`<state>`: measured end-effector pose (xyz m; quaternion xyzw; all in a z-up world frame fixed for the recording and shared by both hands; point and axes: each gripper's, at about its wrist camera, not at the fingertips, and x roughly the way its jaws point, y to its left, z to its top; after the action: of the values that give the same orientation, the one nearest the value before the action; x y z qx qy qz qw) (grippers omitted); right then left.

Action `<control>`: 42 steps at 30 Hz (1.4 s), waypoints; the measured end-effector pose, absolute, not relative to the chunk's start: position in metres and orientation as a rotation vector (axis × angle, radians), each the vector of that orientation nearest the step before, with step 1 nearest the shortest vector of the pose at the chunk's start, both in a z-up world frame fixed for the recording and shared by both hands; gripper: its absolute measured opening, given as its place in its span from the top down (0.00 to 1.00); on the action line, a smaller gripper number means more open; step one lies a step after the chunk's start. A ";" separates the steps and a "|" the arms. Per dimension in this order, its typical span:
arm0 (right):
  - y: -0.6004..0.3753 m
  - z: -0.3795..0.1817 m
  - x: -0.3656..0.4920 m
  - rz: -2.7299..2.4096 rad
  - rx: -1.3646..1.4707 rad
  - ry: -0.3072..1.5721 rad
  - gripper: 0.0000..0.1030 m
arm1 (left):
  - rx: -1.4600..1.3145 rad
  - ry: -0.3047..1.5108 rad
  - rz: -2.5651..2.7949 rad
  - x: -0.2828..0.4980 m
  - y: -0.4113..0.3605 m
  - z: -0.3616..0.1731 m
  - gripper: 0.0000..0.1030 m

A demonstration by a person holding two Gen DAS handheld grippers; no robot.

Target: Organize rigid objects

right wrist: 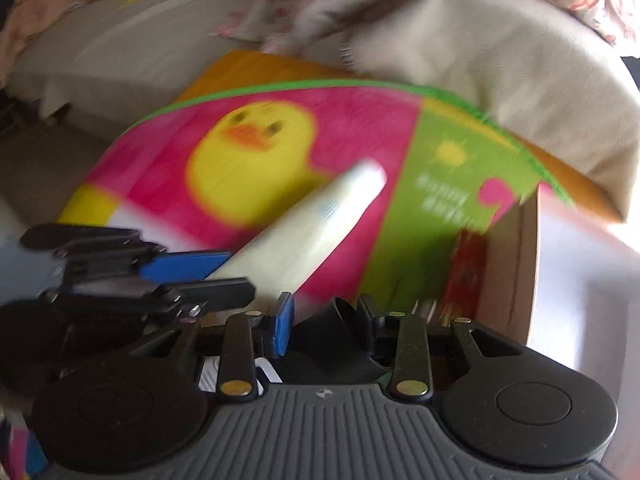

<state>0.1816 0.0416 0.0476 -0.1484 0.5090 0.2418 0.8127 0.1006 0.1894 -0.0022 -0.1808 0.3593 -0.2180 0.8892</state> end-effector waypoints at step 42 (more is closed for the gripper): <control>-0.165 0.044 -0.041 0.467 -0.117 0.698 0.44 | -0.350 0.564 -0.309 -0.023 0.100 0.038 0.60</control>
<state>-0.0413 -0.1648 0.0437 -0.0567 0.3387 0.2263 0.9115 -0.0235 0.0995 0.0382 -0.1711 0.2755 -0.1510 0.9338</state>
